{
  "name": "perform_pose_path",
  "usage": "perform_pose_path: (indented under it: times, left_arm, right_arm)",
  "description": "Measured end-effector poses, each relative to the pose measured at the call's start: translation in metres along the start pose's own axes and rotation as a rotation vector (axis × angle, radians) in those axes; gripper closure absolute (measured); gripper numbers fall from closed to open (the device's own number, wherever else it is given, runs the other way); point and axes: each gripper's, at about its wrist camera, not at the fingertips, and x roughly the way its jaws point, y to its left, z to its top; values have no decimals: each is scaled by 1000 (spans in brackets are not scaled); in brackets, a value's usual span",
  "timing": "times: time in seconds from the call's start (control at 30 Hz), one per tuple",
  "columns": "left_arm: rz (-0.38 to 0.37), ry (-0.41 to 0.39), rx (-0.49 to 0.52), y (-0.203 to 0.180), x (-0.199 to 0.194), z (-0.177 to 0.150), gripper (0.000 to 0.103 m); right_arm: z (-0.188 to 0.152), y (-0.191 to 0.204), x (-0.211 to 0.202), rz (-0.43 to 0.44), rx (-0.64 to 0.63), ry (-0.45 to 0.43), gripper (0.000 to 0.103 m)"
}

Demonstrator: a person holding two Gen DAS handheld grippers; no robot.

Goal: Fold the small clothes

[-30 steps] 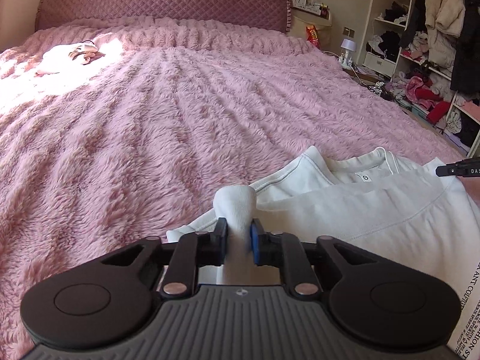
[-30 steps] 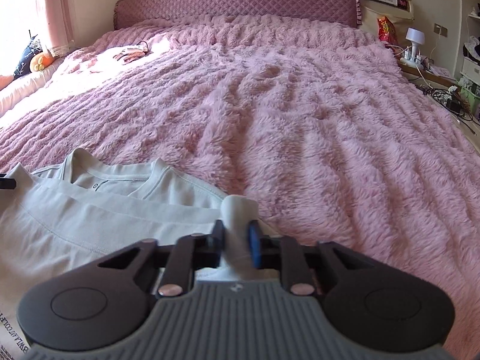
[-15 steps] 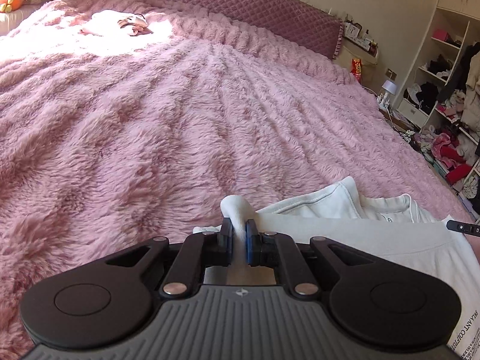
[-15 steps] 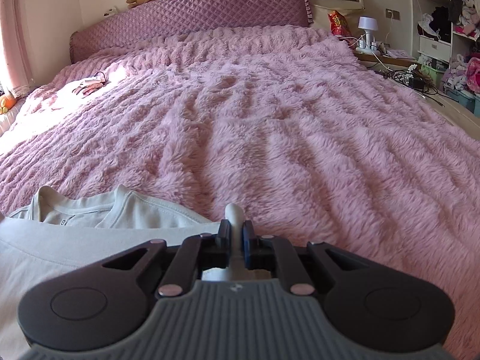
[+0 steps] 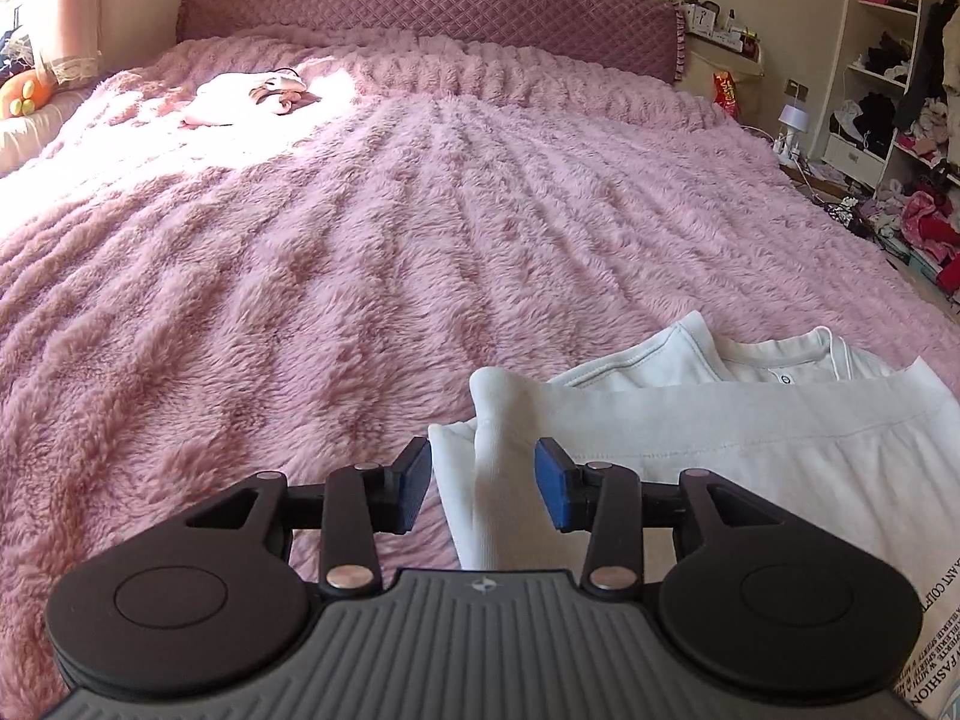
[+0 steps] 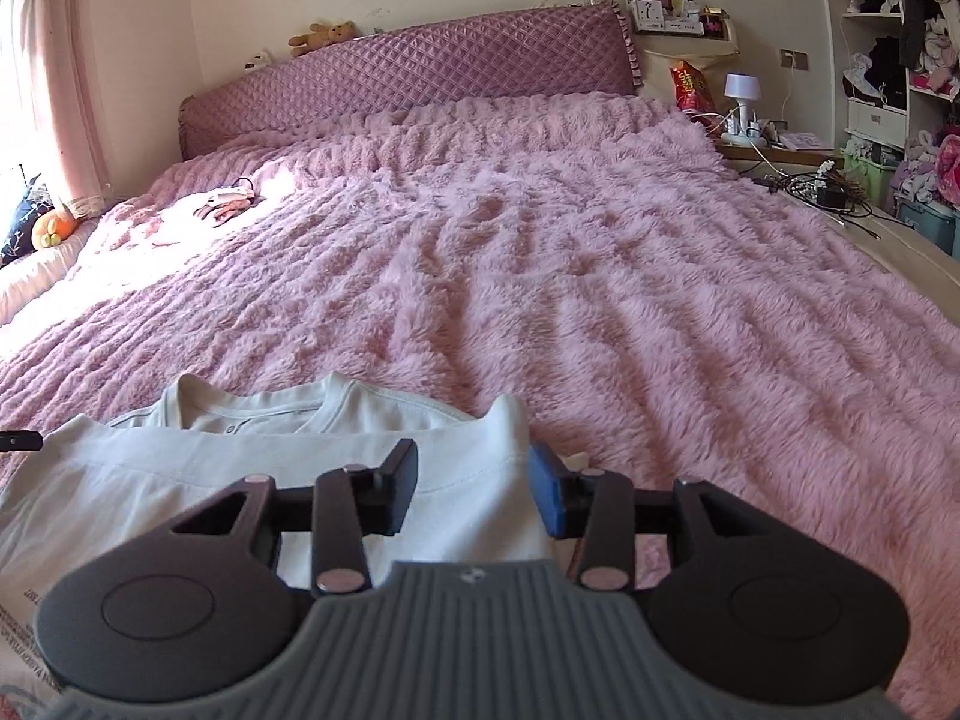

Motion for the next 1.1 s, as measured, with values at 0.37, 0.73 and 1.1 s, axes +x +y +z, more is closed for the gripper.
perform_pose_path:
  times: [0.37,0.73,1.1]
  left_arm:
    - [-188,36,-43,-54,-88,-68,50]
    - [-118,115,-70,-64,-79,-90,50]
    - [-125,138,-71,-55,-69,-110,50]
  right_arm:
    - [-71,60,-97,150,-83,76,61]
    - [-98,72,-78,103,-36,125,59]
    - [-110,48,-63,57,57,145,54]
